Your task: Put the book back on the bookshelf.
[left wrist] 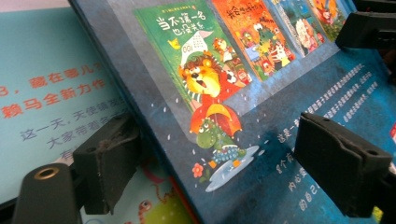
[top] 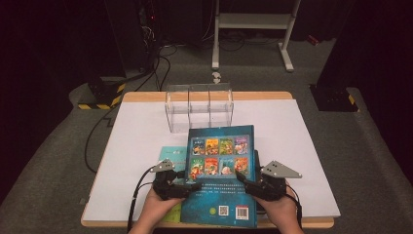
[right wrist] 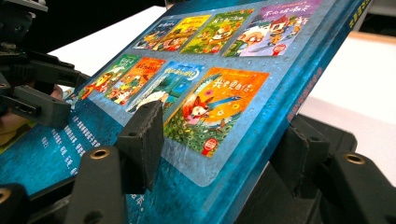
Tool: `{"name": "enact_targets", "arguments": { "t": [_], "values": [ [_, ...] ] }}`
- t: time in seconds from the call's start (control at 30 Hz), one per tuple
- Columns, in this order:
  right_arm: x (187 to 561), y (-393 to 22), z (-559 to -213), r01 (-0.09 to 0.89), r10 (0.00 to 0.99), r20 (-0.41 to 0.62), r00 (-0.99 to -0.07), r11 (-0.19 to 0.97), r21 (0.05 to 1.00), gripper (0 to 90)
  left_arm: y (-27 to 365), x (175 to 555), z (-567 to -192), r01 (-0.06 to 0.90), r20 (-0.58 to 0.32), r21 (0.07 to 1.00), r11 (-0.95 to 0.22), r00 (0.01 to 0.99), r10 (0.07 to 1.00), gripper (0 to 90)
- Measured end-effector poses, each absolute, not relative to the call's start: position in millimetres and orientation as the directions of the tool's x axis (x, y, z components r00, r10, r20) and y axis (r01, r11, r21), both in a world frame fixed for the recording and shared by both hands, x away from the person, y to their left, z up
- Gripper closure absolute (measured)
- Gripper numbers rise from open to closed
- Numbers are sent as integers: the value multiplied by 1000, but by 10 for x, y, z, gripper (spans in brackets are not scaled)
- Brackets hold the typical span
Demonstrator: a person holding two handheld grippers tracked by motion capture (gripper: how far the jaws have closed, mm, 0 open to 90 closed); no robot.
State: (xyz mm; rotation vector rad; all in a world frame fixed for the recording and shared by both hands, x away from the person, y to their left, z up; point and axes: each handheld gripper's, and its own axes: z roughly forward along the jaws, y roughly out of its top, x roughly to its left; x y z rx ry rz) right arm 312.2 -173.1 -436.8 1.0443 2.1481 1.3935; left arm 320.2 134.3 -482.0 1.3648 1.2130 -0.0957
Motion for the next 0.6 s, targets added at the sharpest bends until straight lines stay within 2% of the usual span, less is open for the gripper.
{"name": "enact_targets", "arguments": {
  "t": [0.37,0.47,0.6],
  "values": [
    [3166,-1685,-4298,355,733,72,-676,239,904,382,1372,3185,-4759,664,-706,671,330,436,558,201],
    [3235,-1642,-4281,406,739,108,-665,236,883,377,1399,3203,-4765,659,-701,673,335,424,574,206],
    [3299,-1572,-4259,423,741,110,-662,248,871,374,1456,3211,-4729,629,-687,692,355,420,594,228]
  ]
}}
